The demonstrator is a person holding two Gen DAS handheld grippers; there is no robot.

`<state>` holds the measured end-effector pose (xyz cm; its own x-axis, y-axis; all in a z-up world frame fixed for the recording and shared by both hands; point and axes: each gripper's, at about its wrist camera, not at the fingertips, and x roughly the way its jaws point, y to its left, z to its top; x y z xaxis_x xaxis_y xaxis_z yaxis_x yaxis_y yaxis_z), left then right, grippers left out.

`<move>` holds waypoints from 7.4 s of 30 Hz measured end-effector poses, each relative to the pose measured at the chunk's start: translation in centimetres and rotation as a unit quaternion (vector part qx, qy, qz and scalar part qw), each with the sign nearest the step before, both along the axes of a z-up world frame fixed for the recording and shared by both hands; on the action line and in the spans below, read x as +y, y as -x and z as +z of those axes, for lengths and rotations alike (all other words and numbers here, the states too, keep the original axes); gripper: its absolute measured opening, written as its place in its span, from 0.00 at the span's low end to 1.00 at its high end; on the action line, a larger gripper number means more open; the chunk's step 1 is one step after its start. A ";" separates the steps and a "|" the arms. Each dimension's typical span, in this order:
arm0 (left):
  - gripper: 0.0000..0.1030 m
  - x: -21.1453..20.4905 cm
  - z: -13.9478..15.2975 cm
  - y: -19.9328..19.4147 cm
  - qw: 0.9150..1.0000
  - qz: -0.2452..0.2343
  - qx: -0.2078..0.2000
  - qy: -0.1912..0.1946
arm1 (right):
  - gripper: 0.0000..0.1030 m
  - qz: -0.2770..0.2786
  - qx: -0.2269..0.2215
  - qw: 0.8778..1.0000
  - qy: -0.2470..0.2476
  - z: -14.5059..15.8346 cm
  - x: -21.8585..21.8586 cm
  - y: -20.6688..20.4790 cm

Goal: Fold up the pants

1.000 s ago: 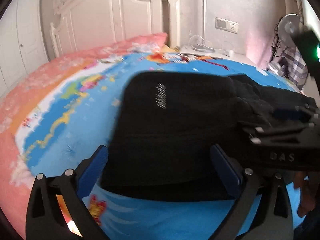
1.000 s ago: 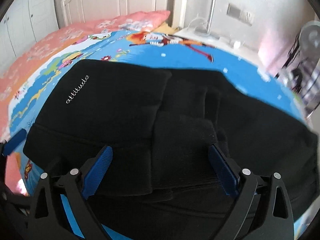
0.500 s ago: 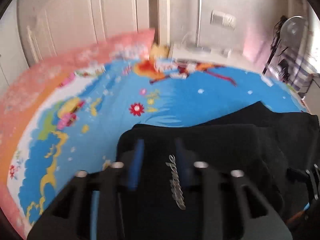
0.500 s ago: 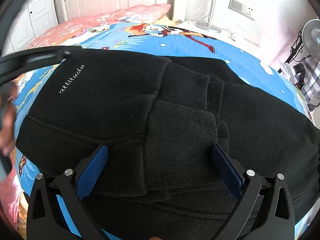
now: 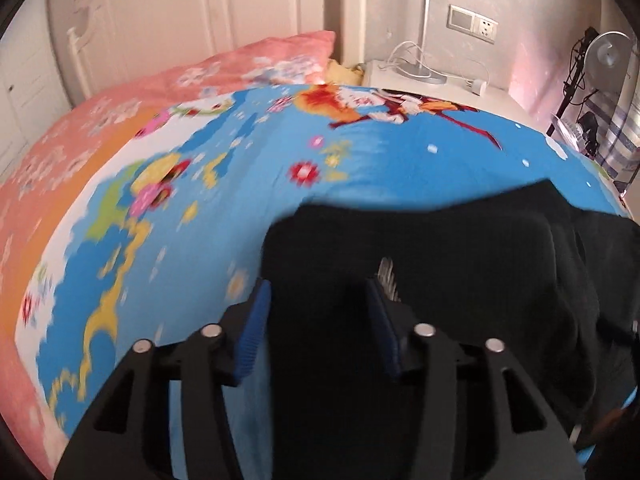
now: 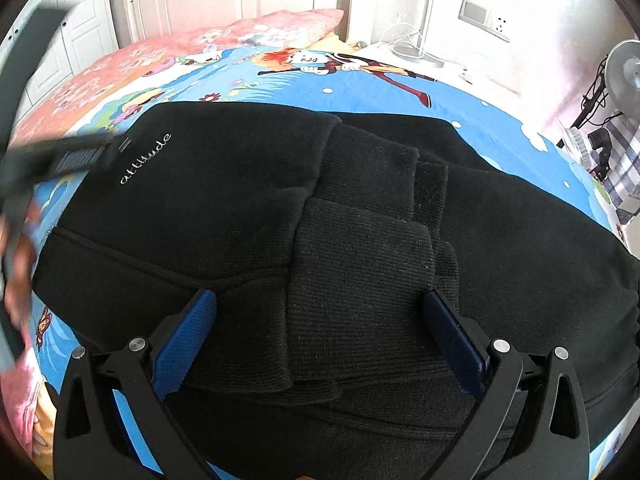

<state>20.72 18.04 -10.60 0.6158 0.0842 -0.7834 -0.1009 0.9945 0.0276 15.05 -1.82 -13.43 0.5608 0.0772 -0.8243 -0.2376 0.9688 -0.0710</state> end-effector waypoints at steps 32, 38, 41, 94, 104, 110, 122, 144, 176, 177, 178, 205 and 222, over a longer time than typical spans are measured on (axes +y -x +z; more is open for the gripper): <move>0.63 2.8 -2.8 12.2 0.976 0.002 -0.059 0.212 | 0.95 -0.053 -0.029 0.997 0.054 0.1 0.0 -6.8; 0.58 2.7 -3.6 12.2 0.969 0.000 -0.059 0.240 | 0.95 -0.050 -0.033 0.997 0.056 -0.1 0.0 -6.7; 0.54 2.7 -3.6 12.4 0.967 0.000 -0.061 0.249 | 0.95 -0.050 -0.036 0.997 0.054 -0.2 -0.1 -6.5; 0.29 3.0 -1.7 11.8 0.937 0.022 -0.042 0.345 | 0.95 0.029 -0.004 1.000 0.004 5.8 4.6 -7.0; 0.27 -1.5 2.9 11.9 0.977 0.014 -0.060 0.204 | 0.95 0.178 0.216 0.960 -0.017 5.2 17.3 -10.7; 0.26 -6.1 7.6 12.0 0.992 -0.031 -0.089 0.080 | 0.69 0.210 0.222 0.952 0.021 4.6 17.7 -11.4; 0.25 -24.0 17.4 10.7 0.947 -0.244 -0.185 -0.094 | 0.37 0.134 0.113 0.962 -0.209 18.8 -7.4 -11.4; 0.76 -45.9 -1.8 18.4 0.802 -0.387 -0.281 -0.357 | 0.34 -0.012 0.152 0.925 -0.350 2.0 -36.3 -6.7; 0.23 -50.7 -1.3 13.5 0.779 -0.418 -0.261 -0.389 | 0.24 -0.052 0.100 0.964 -0.242 8.7 -39.7 -6.4; 0.23 -51.1 -1.6 13.6 0.777 -0.422 -0.257 -0.390 | 0.24 -0.059 0.102 0.964 -0.236 8.3 -39.9 -6.4; 0.23 -51.5 -2.1 13.5 0.774 -0.428 -0.250 -0.393 | 0.24 -0.065 0.107 0.965 -0.232 7.6 -40.3 -6.3; 0.43 -30.7 0.6 16.1 0.914 -0.338 -0.167 -0.151 | 0.85 -0.038 -0.043 0.998 0.001 11.6 -27.5 -0.9; 0.07 -35.1 -4.7 17.4 0.850 -0.390 -0.141 -0.326 | 0.92 0.066 0.021 0.979 0.191 0.6 -13.9 -7.9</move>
<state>3.33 -17.06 -15.32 0.8392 -0.0752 -0.5386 0.4870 0.5447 0.6827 22.96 -15.68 -12.87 0.5309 -0.1727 -0.8296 -0.3693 0.8340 -0.4099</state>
